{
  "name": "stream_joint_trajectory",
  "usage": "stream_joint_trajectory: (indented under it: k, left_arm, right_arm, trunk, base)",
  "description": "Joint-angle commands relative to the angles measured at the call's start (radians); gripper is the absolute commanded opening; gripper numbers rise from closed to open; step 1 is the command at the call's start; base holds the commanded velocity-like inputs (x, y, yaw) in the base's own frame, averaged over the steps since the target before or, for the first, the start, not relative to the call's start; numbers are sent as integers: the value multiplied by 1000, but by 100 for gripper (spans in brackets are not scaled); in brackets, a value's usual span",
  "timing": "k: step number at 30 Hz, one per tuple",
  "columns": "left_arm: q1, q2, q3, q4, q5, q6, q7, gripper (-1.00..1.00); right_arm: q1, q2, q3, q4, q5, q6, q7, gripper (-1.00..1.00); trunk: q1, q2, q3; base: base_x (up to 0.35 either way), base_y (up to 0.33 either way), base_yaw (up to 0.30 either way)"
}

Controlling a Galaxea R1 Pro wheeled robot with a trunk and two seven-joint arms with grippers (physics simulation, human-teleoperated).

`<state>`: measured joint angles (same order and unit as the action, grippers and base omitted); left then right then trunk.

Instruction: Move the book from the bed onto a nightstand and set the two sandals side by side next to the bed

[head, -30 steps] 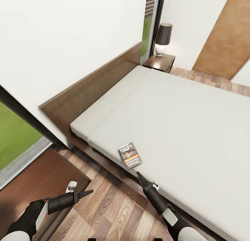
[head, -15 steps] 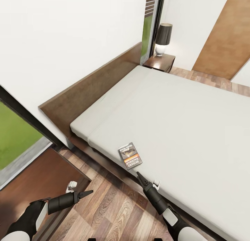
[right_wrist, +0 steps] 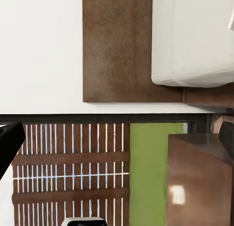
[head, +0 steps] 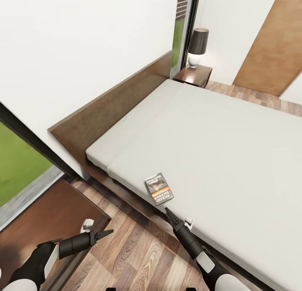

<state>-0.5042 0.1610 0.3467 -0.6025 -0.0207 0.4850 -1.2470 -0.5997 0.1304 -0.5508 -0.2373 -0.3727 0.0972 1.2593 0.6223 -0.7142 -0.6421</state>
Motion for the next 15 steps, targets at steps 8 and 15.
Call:
stream_joint_trajectory:
  k: [8, 15]
  left_arm:
    - [-1, -4, 3, 0, -2, 10, -3, 100]
    - [-1, -7, 3, 0, -4, 10, -3, 100]
  right_arm:
    - [0, 0, 5, 0, -9, 10, 3, 100]
    - [0, 0, 5, 0, -9, 10, 3, 100]
  trunk:
    - [0, -1, -1]
    - [0, -1, -1]
  base:
    - [0, 1, 0]
    - [0, 0, 0]
